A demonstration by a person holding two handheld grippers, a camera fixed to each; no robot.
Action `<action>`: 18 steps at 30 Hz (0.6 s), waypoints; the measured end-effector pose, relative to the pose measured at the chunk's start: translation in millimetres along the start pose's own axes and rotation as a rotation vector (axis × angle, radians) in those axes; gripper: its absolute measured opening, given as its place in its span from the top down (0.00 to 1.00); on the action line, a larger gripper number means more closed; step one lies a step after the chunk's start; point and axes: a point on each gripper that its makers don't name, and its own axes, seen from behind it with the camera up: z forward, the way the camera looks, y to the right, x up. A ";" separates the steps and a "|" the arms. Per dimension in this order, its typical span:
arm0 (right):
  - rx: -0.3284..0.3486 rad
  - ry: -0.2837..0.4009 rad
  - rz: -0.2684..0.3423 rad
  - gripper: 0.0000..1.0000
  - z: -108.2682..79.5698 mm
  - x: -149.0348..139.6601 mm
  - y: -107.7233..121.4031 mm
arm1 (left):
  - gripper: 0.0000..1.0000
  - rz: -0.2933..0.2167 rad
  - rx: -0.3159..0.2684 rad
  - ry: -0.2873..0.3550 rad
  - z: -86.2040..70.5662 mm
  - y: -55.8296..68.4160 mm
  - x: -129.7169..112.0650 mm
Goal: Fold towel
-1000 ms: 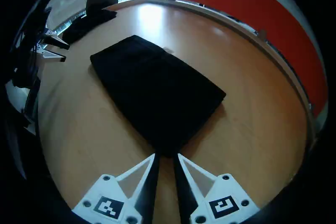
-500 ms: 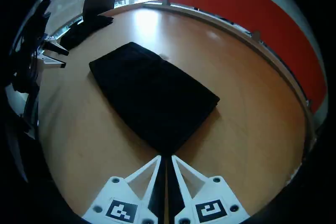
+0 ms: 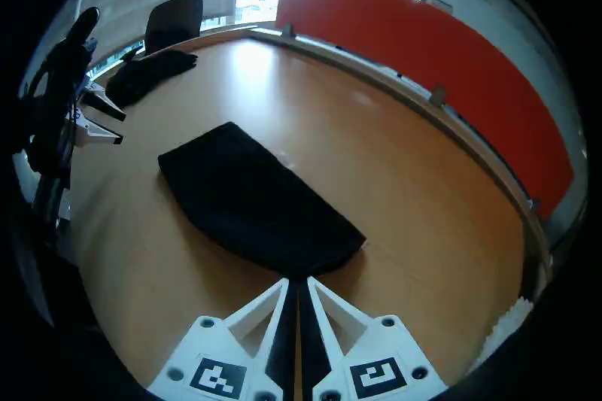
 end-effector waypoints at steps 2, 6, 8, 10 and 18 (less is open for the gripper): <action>-0.009 0.013 -0.008 0.94 -6.3 7.7 3.2 | 0.08 -0.001 0.001 0.000 -0.4 -0.1 0.6; -0.025 0.035 -0.026 0.94 -17.2 19.4 7.9 | 0.08 -0.002 0.002 0.003 -1.8 0.1 2.5; -0.032 0.043 -0.035 0.94 -22.2 23.9 10.6 | 0.08 -0.003 0.001 0.005 -2.8 0.5 3.6; -0.040 0.049 -0.042 0.94 -26.7 27.0 13.6 | 0.08 -0.003 0.002 0.006 -3.5 0.8 4.5; -0.065 0.064 -0.057 0.94 -44.0 33.0 26.6 | 0.09 -0.001 -0.001 0.007 -4.7 2.8 6.6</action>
